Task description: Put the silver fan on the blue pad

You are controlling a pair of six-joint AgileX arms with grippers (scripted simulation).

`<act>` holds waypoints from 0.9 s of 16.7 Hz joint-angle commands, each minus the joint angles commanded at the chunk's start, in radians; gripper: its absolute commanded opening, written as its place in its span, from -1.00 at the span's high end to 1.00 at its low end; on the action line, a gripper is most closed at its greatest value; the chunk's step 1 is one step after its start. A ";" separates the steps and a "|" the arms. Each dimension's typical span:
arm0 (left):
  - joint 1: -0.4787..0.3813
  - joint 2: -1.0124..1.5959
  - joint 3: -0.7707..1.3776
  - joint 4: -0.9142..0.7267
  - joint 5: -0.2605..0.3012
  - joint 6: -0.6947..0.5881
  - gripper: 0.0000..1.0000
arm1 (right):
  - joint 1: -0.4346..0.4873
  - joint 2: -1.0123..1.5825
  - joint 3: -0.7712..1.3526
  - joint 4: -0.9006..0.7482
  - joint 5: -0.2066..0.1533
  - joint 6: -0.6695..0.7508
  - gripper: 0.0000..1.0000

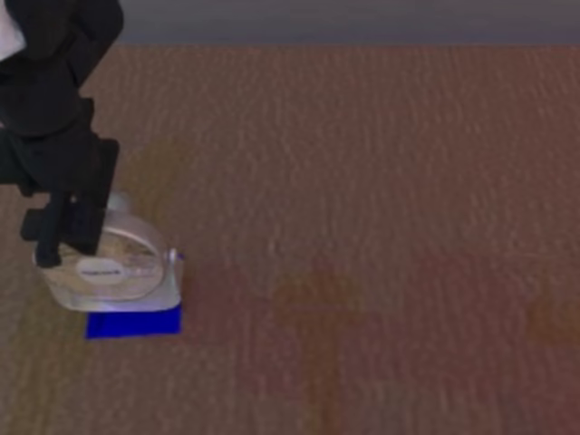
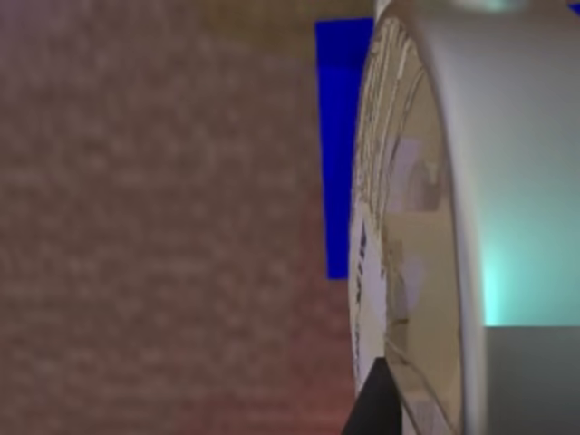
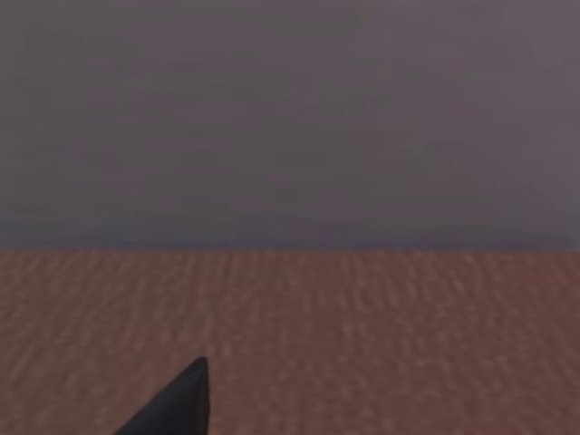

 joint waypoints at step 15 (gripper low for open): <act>0.000 0.000 0.000 0.000 0.000 0.000 -0.81 | 0.000 0.000 0.000 0.000 0.000 0.000 -1.00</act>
